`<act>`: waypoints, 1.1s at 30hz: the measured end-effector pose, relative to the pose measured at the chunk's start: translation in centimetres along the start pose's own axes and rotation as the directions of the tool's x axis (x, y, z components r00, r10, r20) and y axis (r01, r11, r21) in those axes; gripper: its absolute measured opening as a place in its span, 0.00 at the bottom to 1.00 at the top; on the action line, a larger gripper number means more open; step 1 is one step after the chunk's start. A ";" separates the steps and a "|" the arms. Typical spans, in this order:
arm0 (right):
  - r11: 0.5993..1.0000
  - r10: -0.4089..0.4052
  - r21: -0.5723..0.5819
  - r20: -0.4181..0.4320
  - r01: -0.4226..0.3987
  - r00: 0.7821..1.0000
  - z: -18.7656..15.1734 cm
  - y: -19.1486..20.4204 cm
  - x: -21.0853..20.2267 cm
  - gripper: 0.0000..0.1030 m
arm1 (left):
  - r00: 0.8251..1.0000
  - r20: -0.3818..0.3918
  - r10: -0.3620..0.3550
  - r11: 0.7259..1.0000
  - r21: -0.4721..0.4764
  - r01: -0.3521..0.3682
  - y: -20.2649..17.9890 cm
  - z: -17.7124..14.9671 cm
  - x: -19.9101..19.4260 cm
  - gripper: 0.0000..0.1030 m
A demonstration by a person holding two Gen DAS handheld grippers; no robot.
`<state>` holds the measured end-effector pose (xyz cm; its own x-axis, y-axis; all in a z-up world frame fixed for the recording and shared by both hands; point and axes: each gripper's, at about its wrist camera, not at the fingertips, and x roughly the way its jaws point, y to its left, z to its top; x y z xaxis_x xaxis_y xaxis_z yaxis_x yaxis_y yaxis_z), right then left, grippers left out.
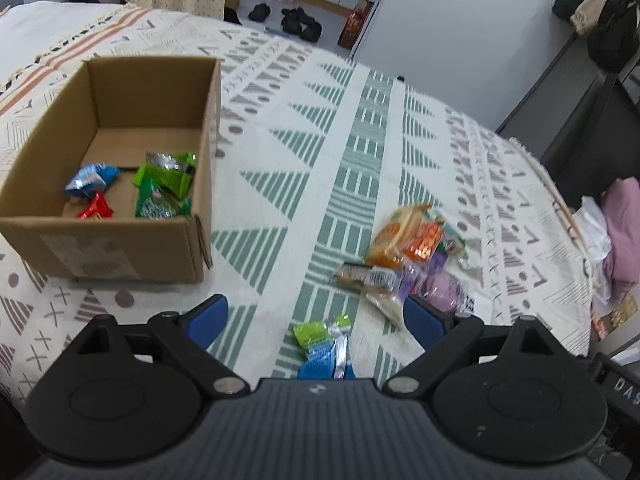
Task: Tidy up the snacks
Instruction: 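Grasp the blue-green candy with the left tool while the right grasps the white cake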
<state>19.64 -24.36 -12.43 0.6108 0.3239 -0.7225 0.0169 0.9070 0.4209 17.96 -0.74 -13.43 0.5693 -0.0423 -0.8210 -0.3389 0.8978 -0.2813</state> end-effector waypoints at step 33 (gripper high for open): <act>0.976 0.008 0.219 -0.019 -0.004 1.000 1.1 -6.8 9.6 0.60 | 0.977 -0.182 0.107 0.994 0.050 -0.100 -2.6 -2.5 7.9 0.37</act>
<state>26.23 -27.73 -21.60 0.5955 0.3363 -0.7296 0.1877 0.8248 0.5334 21.49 -4.55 -20.45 0.3838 -0.0248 -0.9231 -0.3565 0.9182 -0.1729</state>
